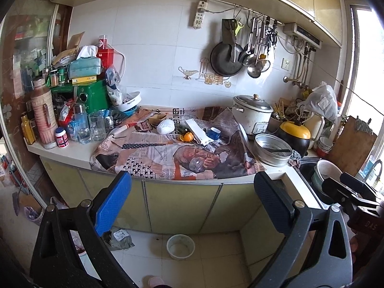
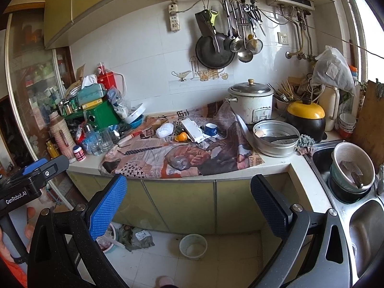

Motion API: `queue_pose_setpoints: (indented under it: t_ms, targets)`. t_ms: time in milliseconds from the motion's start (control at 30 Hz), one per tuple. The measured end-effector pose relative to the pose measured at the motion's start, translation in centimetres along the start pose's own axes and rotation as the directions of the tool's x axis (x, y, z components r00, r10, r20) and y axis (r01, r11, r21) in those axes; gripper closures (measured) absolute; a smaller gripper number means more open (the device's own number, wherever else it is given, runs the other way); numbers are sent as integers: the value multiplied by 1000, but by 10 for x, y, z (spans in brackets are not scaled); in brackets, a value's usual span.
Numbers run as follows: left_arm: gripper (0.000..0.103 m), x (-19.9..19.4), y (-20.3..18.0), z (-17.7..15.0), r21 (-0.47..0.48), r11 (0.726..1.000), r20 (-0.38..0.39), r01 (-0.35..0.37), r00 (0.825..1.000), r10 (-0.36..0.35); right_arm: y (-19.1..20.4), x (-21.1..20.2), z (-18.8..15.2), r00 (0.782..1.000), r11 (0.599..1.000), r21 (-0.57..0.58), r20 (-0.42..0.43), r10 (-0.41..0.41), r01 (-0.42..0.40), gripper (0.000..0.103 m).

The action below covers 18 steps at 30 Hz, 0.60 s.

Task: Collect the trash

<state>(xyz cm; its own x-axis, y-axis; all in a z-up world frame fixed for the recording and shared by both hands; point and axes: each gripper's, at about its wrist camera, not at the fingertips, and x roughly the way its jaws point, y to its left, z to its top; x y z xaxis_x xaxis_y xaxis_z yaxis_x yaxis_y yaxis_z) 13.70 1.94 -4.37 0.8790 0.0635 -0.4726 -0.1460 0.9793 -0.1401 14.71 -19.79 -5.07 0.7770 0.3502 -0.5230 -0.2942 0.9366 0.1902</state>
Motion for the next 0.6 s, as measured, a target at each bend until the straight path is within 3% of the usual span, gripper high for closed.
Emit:
queue_pose_setpoints:
  t_ms: [333, 600]
  targets:
    - [2, 142, 59, 43, 23, 999, -98, -36, 994, 39, 10, 107, 22, 992, 997, 36, -102, -71, 75, 1]
    - [2, 246, 115, 73, 28, 1000, -223, -2, 975, 8, 32, 214, 34, 970, 986, 111, -222, -97, 124, 1]
